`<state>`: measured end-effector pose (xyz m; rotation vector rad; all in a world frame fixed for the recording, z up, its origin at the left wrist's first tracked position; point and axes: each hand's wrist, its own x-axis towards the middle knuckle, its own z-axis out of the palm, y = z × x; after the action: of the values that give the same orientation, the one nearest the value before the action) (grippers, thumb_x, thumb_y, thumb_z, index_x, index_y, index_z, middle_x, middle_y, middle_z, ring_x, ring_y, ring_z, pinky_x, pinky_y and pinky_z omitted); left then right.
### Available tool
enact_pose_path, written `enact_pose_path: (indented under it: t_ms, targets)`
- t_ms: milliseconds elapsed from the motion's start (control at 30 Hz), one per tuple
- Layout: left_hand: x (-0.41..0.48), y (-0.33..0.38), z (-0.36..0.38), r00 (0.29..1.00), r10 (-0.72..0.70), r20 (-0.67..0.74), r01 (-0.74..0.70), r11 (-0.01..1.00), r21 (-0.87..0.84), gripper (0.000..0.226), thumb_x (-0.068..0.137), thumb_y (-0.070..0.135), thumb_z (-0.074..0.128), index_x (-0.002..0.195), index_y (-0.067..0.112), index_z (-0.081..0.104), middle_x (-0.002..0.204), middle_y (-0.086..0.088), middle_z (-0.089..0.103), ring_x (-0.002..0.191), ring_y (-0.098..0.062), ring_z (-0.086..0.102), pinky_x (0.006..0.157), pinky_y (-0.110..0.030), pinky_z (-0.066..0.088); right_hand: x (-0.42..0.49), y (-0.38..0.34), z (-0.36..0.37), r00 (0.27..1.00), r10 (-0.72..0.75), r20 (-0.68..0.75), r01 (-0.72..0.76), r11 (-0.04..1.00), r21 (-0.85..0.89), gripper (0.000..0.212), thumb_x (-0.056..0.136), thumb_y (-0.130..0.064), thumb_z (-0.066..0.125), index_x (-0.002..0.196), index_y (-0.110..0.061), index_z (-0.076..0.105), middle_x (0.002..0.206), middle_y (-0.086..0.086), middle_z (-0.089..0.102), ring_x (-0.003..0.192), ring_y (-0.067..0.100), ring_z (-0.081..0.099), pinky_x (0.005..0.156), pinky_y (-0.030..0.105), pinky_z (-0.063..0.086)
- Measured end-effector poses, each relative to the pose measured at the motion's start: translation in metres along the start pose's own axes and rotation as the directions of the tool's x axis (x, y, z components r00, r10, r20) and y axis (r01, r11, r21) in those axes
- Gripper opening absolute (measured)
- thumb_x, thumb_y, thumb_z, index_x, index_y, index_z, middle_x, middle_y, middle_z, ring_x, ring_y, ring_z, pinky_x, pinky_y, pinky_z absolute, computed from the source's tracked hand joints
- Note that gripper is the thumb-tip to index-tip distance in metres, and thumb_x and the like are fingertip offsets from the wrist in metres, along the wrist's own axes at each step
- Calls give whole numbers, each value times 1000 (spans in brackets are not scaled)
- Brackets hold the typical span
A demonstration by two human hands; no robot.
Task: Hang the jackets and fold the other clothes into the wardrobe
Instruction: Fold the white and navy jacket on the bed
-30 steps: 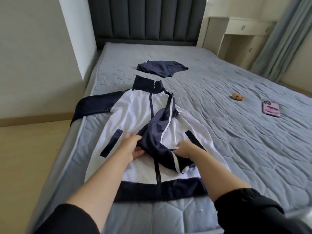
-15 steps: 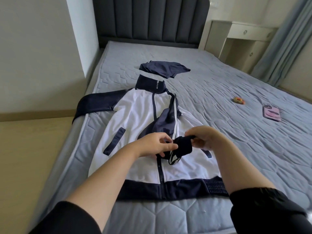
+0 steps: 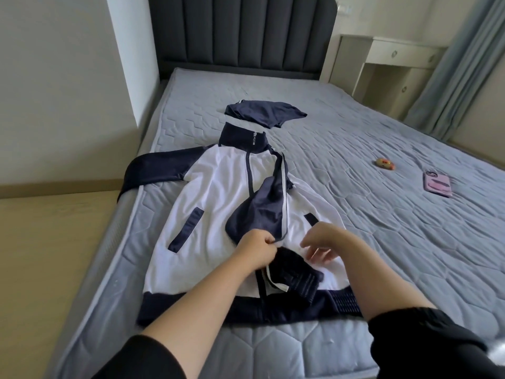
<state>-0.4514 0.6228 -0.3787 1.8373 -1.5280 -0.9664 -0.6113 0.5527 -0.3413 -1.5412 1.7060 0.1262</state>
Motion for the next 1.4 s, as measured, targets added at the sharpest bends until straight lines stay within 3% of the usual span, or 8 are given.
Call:
enact_pose_path:
  t_ms: [100,200,367,567,700,1033,1200,1400]
  targets:
    - [1,9,-29,979,-114,169,204,476,-855,28,91,-8,35,82,5,59,65,-9,63,53,-16,64,50,-22,52,7,-2,0,995,41,-90,-31,993,114,11,90,-7,48,83,-2,56,63,8,58,54,21,52,58,30,50]
    - [5,-13,-59,958,-158,240,260,115,-959,35,96,5,33,82,1,64,72,-17,67,66,-28,66,74,-34,52,6,-7,8,997,76,-20,-72,981,179,21,96,-13,46,82,-3,58,74,7,64,63,20,58,76,35,53]
    - [-11,-64,-84,899,-365,242,417,542,-729,18,95,5,42,93,8,60,69,-14,67,60,-29,65,53,-38,55,6,-10,23,1000,-7,8,4,946,325,24,100,-19,42,94,-2,57,78,14,64,60,24,63,59,32,51]
    - [-11,-66,-89,916,-266,301,392,425,-816,23,96,16,49,104,3,66,96,-15,70,86,-27,69,78,-36,56,12,-25,40,968,-125,217,-52,748,661,62,99,-53,33,103,3,60,77,17,72,66,27,71,55,29,54]
    - [-18,-69,-93,896,-140,421,428,522,-738,41,90,37,58,119,9,65,119,-15,66,112,-30,62,95,-41,50,13,-40,60,934,-169,316,-106,713,693,72,89,-67,41,105,0,62,80,13,71,71,27,70,65,34,57]
    - [-25,-70,-112,928,-17,373,274,708,-651,17,96,6,48,93,0,63,79,-11,71,67,-19,70,65,-25,56,5,-53,72,920,-206,335,-151,601,785,60,91,-54,53,117,0,51,111,21,63,94,32,64,80,42,53]
    - [-28,-82,-131,934,-201,295,229,971,-64,25,90,27,64,106,8,66,107,-12,69,101,-27,65,95,-36,49,5,-66,89,954,-240,179,-62,426,902,8,93,-11,57,98,-3,58,82,14,62,72,26,64,70,34,55]
    - [-25,-85,-137,969,-247,-17,229,867,442,20,87,16,65,71,11,53,73,-3,51,67,-18,50,57,-24,38,19,-67,99,988,-152,33,29,387,922,8,94,-5,50,97,-1,55,85,13,61,68,22,60,57,30,54]
